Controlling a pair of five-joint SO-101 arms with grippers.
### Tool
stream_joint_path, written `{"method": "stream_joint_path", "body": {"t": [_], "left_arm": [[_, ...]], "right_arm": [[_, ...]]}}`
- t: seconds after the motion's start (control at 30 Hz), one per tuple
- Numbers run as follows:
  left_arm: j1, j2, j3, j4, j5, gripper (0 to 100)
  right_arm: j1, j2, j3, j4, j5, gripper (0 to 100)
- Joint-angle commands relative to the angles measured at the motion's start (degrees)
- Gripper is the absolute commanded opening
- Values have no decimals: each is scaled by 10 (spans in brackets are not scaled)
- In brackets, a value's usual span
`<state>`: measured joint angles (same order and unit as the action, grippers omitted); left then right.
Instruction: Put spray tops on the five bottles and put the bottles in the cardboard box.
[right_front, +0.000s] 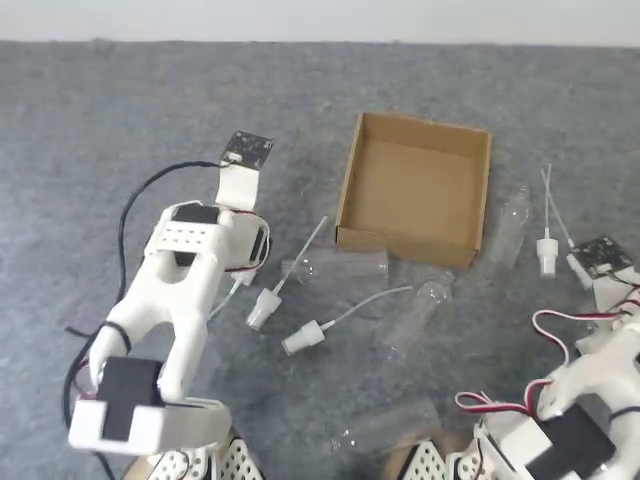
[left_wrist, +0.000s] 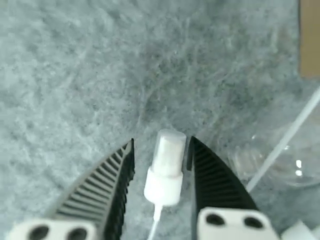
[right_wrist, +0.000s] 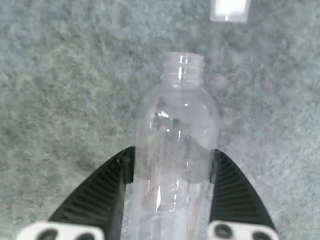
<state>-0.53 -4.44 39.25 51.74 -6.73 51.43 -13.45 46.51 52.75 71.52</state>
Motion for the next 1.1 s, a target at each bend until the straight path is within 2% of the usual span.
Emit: {"method": "stream_joint_path", "body": {"t": [0.0, 0.17, 0.4, 0.67, 0.93, 1.07], "left_arm": [[4, 72, -83, 25, -24, 160], [2, 167, -133, 31, -24, 154], [2, 142, -130, 47, -24, 21], [5, 20, -80, 69, -8, 13], [6, -163, -75, 145, 44, 13], [5, -237, -35, 149, 47, 13]], "right_arm": [[36, 0, 2, -1, 6, 149], [53, 0, 2, -2, 6, 149], [52, 0, 2, -2, 6, 149], [52, 0, 2, -1, 1, 149], [26, 0, -44, 12, -140, 150], [-2, 0, -77, 68, -154, 188]]}}
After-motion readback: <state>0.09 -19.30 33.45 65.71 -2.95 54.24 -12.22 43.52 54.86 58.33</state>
